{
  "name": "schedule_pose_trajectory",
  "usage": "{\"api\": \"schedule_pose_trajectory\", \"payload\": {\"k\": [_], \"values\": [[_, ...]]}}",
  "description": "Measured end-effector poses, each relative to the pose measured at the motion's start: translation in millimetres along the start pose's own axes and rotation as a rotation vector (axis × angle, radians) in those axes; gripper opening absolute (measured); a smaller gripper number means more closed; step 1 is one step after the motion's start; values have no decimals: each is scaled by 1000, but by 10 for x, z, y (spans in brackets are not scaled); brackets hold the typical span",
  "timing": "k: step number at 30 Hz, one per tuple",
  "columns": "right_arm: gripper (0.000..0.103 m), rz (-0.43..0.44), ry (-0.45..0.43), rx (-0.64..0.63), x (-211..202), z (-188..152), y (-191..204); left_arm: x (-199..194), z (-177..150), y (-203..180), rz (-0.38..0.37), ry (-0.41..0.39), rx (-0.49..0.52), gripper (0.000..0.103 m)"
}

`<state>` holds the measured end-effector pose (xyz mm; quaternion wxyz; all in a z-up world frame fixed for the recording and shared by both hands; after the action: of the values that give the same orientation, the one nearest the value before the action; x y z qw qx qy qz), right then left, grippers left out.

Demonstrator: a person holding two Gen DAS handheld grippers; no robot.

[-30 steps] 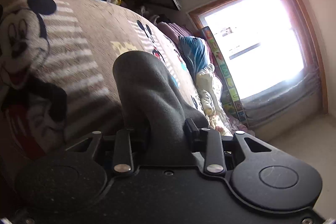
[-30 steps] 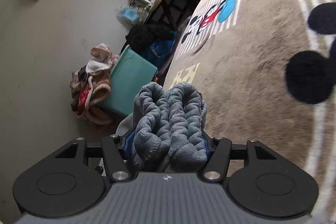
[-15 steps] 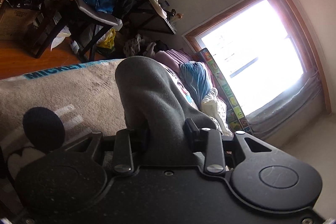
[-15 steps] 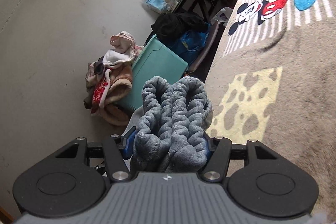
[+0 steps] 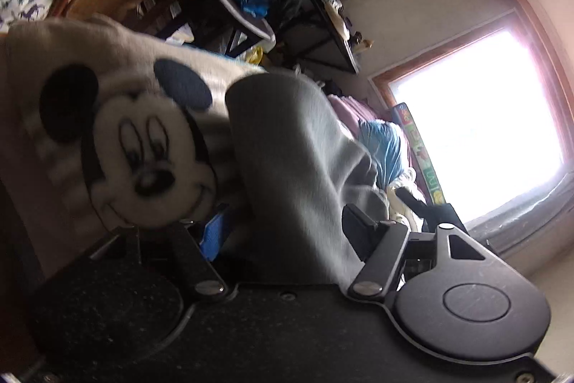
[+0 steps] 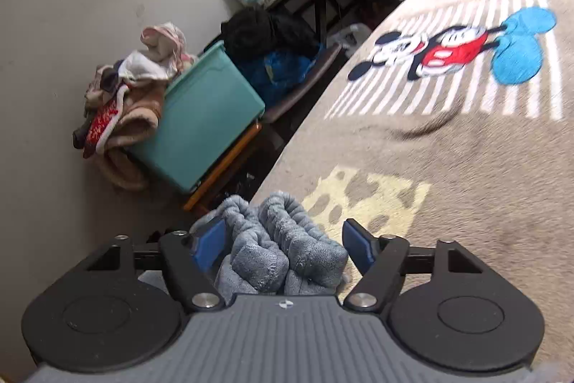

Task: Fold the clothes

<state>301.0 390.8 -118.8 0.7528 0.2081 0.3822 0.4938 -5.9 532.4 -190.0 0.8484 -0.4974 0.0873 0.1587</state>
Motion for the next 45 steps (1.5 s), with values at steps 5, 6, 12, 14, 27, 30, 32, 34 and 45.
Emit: {"api": "schedule_pose_trajectory", "payload": {"k": [5, 6, 12, 14, 27, 30, 32, 34, 45], "values": [[93, 41, 31, 126, -270, -470, 41, 269, 534, 49, -49, 43, 12, 79], [93, 41, 64, 150, -242, -592, 48, 373, 594, 81, -42, 72, 3, 79], [73, 69, 84, 233, 144, -767, 77, 633, 475, 144, -29, 159, 17, 37], [55, 85, 94, 267, 289, -677, 37, 492, 397, 167, -57, 109, -81, 31], [82, 34, 218, -67, 333, -157, 357, -84, -126, -9, -52, 34, -122, 71], [85, 78, 207, -15, 47, -356, 336, 104, 159, -75, -110, 60, -73, 76], [87, 66, 210, 12, -57, -528, 309, 318, 324, -80, -142, 97, -74, 81], [87, 43, 224, 38, -133, -732, 275, 534, 478, -64, -127, 131, -53, 82], [48, 83, 171, 65, -89, -973, 170, 745, 343, -148, -219, 196, 39, 26]]}}
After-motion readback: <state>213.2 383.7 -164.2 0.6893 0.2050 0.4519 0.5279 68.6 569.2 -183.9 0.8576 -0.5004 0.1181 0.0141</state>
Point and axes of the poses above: each gripper's, at about its wrist camera, not at the fingertips, and x roughly the way its jaws point, y to its left, z to its top, the point moved 9 cm from there along x, roughly the way its jaws point, and after that the axes turned 4 degrees about x, right-handed, at the moved point
